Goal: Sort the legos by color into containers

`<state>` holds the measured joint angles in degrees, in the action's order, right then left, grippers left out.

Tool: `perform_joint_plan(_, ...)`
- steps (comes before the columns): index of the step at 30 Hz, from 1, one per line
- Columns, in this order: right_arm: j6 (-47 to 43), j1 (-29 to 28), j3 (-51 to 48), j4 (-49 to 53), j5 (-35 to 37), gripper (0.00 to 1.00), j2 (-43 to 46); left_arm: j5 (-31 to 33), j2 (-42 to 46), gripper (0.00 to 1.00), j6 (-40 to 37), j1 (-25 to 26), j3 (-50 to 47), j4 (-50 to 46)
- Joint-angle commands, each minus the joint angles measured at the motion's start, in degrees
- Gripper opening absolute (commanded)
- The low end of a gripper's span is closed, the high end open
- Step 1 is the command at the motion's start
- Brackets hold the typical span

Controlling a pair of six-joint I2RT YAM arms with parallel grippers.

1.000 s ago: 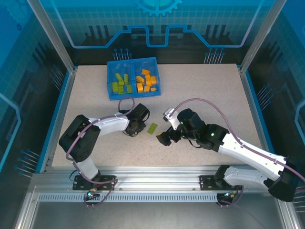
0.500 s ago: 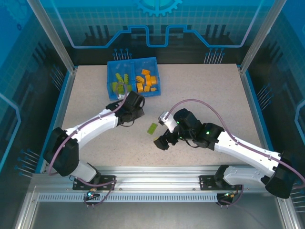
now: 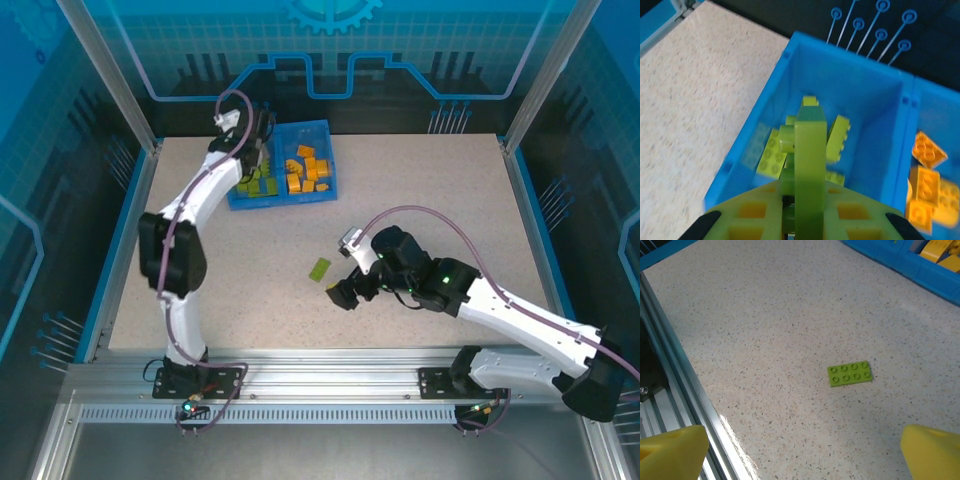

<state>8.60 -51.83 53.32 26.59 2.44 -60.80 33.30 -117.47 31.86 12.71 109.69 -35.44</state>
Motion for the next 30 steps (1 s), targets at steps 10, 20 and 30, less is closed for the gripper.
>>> perform_joint_plan(10, 0.6, -0.4, 2.7, 3.5, 2.0, 1.0, 2.7, -5.4, -19.3, 0.14, -5.4, -4.4, 21.4, -6.8)
perform_joint_plan(20, 1.4, -0.5, 2.3, 3.1, 1.7, 1.0, 3.4, -5.9, -15.2, 0.34, -3.8, -5.1, 21.6, -8.2)
perform_joint_plan(30, 2.6, -0.5, 0.7, 0.7, 1.6, 1.0, 4.1, -14.5, 15.7, 0.31, 5.9, -1.1, -8.4, 1.8)
